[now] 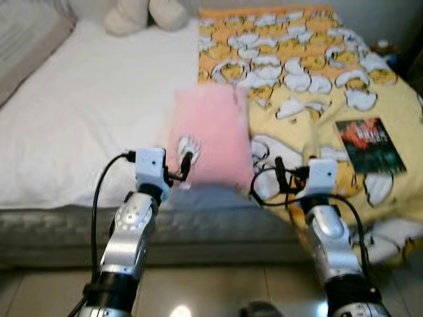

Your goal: Clean up the room

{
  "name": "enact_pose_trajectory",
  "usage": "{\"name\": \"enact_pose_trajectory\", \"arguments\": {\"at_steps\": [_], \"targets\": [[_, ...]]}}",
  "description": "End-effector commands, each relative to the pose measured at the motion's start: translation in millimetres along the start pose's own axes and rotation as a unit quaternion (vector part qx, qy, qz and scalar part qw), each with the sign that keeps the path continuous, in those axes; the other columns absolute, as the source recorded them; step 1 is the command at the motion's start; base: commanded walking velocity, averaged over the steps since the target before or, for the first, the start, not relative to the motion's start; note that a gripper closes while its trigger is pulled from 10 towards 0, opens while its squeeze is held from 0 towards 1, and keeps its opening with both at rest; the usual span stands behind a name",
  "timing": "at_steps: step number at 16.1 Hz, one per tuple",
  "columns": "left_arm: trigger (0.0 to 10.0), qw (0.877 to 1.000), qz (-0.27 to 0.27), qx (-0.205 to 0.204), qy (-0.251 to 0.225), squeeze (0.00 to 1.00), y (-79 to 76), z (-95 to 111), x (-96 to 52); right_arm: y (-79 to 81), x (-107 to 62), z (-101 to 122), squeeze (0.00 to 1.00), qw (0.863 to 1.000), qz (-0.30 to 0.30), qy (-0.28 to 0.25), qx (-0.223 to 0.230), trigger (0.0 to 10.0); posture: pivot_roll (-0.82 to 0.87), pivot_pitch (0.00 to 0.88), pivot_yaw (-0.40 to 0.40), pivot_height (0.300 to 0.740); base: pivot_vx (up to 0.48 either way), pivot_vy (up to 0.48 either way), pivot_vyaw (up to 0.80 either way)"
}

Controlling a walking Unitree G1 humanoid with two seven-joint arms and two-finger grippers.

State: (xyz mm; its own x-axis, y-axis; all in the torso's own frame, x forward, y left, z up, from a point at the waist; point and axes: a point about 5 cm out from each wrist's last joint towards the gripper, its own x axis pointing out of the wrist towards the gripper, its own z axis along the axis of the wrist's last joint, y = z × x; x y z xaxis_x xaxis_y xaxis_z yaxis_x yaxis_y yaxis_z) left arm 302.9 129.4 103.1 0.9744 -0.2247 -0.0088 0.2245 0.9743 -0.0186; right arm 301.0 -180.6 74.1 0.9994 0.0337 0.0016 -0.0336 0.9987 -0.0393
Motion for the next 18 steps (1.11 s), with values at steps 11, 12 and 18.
{"name": "enact_pose_trajectory", "arguments": {"at_steps": [11,12,18], "targets": [[10.0,0.99,-0.077,-0.092,0.069,0.0,2.7,38,55.3,-46.2,33.3,42,0.0,0.985,-0.066,0.032,0.155,10.0,-0.12,0.0,0.071,0.74,0.204,0.0,0.0],[10.0,0.989,-0.069,-0.108,0.08,0.0,7.2,37,58.2,-49.4,32.1,35,0.0,0.98,-0.067,0.05,0.182,10.0,-0.13,0.0,0.074,0.74,0.0,0.0,0.0],[10.0,0.961,-0.044,-0.219,0.161,0.0,26.5,13,57.1,-47.0,20.6,12,0.0,0.946,-0.027,0.128,0.297,10.0,-0.14,0.0,0.078,0.74,0.0,0.0,0.0]]}}
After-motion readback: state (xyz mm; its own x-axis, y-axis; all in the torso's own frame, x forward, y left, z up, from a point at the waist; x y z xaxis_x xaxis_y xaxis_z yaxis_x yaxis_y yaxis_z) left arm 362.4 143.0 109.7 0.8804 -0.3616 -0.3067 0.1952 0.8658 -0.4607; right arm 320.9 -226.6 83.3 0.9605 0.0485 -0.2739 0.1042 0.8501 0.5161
